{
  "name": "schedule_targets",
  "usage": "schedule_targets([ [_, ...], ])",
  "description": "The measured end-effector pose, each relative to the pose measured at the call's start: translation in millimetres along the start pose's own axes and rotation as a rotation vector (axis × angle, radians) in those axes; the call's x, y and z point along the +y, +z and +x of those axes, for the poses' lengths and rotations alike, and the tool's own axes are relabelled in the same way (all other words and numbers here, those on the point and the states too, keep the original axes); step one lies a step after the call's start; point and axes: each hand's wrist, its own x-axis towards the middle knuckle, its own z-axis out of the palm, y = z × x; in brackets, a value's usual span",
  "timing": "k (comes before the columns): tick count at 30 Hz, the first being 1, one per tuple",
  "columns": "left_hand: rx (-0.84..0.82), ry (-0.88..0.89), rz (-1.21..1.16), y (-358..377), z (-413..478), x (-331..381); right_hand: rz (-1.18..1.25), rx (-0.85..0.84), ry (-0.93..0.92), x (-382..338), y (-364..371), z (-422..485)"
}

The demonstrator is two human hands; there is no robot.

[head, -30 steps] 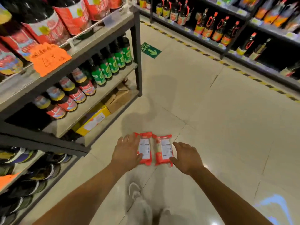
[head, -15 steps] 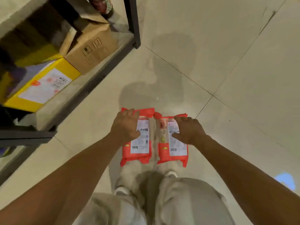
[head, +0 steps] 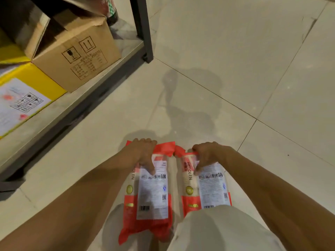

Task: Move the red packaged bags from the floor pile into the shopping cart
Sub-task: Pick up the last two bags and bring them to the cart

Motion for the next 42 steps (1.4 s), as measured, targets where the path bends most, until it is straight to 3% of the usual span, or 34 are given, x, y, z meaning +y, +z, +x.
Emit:
schedule_targets([
  [11, -0.122, 0.062, -0.15, 28.3, -23.5, 21.8, 0.176, -0.116, -0.046, -16.0, 37.8, -23.7],
  [18, -0.194, 0.021, -0.262, 48.2, -46.3, 28.5, 0.259, -0.064, -0.023, -28.2, 51.0, -47.9],
  [23, -0.432, -0.044, -0.317, 60.0, -74.7, 46.5, 0.138, 0.022, -0.06, -43.9, 50.8, -70.8],
  [26, -0.493, -0.047, -0.315, 64.5, -106.2, 64.7, 0.057, 0.111, -0.082, -53.0, 51.5, -101.4],
  [32, -0.13, -0.013, -0.112, 62.7, -189.2, 79.2, 0.031, 0.288, -0.077, -68.5, 62.4, -178.9],
  [36, 0.087, -0.063, -0.044, 35.6, -264.3, 81.2, -0.086, 0.635, -0.139, -85.0, 54.2, -244.6],
  [38, 0.211, -0.083, -0.033, 9.6, -309.8, 84.5, -0.147, 0.771, -0.182, -99.4, 32.0, -288.1],
  [42, 0.43, -0.097, 0.029, -69.7, -420.2, 97.5, -0.216, 0.829, -0.202, -141.1, -45.6, -400.8],
])
